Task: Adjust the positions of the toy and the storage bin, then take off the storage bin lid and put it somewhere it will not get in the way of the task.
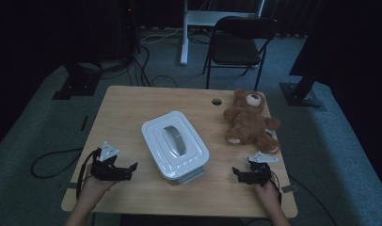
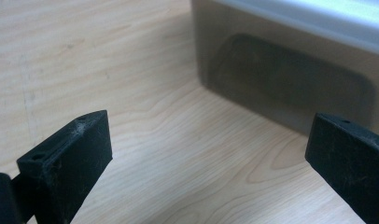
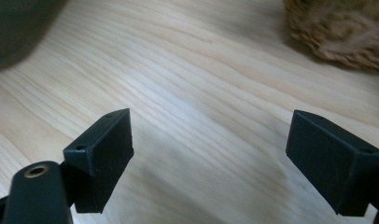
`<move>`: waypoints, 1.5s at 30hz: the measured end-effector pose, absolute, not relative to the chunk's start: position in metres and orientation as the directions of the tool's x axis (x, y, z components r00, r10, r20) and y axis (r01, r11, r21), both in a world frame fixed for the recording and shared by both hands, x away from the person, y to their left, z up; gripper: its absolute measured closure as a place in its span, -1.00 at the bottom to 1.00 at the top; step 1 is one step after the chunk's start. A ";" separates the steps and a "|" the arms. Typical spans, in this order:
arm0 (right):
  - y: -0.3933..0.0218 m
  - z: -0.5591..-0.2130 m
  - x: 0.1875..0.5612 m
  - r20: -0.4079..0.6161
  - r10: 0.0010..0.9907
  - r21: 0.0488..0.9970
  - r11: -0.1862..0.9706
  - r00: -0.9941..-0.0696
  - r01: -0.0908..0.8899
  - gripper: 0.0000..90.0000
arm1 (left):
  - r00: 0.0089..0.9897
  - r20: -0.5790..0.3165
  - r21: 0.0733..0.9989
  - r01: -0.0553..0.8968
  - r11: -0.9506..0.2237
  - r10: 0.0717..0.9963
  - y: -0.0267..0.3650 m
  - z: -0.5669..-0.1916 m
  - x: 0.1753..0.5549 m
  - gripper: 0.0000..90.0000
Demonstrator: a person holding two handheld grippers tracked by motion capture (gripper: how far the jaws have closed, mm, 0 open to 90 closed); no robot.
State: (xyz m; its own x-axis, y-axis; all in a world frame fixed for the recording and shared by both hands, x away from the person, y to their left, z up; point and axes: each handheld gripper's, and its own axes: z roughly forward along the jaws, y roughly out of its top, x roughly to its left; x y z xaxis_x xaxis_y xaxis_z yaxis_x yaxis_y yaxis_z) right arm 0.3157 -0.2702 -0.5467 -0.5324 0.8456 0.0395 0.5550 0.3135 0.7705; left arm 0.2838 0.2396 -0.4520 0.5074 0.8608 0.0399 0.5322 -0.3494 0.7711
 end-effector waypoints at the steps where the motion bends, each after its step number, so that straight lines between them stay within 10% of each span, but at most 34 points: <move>1: -0.272 -0.547 0.315 0.039 0.846 0.772 0.312 -0.532 0.554 -0.69 | 0.509 0.042 0.770 0.532 -0.352 0.860 0.238 -0.449 0.284 -0.98; 45: -0.279 -0.551 0.310 0.009 0.887 0.727 0.312 -0.462 0.612 -0.72 | 0.749 -0.037 0.769 0.444 -0.460 0.662 0.109 -0.414 0.330 -0.98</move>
State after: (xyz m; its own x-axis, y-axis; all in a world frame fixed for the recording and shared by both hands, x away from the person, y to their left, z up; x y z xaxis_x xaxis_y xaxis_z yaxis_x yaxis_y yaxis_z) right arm 0.3099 -0.2795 -0.5515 -0.4621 0.8868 0.0090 0.6120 0.3115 0.7269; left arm 0.3299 0.1090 -0.4135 0.7490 0.6616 -0.0374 0.4444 -0.4596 0.7689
